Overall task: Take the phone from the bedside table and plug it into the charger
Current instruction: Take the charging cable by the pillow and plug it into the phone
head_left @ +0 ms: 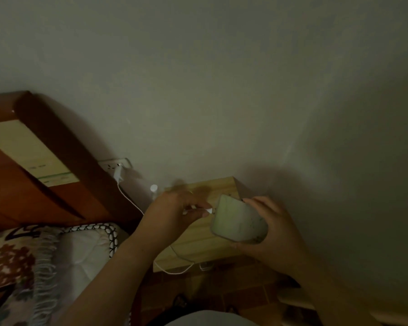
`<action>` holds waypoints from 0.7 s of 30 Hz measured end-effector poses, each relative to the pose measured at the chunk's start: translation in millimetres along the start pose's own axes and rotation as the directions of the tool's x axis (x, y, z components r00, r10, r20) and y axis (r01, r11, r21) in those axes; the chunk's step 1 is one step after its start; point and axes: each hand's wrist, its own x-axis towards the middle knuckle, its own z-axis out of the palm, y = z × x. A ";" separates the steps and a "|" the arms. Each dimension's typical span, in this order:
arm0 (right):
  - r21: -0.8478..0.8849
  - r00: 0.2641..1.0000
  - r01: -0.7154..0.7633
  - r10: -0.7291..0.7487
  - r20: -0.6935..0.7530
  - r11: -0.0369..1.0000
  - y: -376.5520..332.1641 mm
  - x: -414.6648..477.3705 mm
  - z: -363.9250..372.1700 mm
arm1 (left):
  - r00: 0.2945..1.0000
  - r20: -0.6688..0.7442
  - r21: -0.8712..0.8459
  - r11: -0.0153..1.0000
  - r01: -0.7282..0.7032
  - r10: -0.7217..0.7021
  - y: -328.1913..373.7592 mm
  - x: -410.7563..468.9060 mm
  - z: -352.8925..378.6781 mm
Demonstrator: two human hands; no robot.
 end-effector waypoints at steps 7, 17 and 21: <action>-0.099 0.999 0.038 -0.036 0.021 0.994 -15.9 14.4 12.9 | 0.997 0.069 0.082 0.996 -0.023 0.017 -17.1 2.3 -15.7; 0.014 0.999 -0.032 0.032 -0.006 0.999 -33.0 26.9 35.5 | 0.994 -0.076 -0.067 0.996 0.067 -0.072 -46.7 1.2 -23.9; 0.003 0.999 -0.040 0.040 -0.001 0.999 -38.7 32.6 42.7 | 0.996 -0.052 -0.127 0.990 0.062 -0.069 -56.1 1.0 -26.9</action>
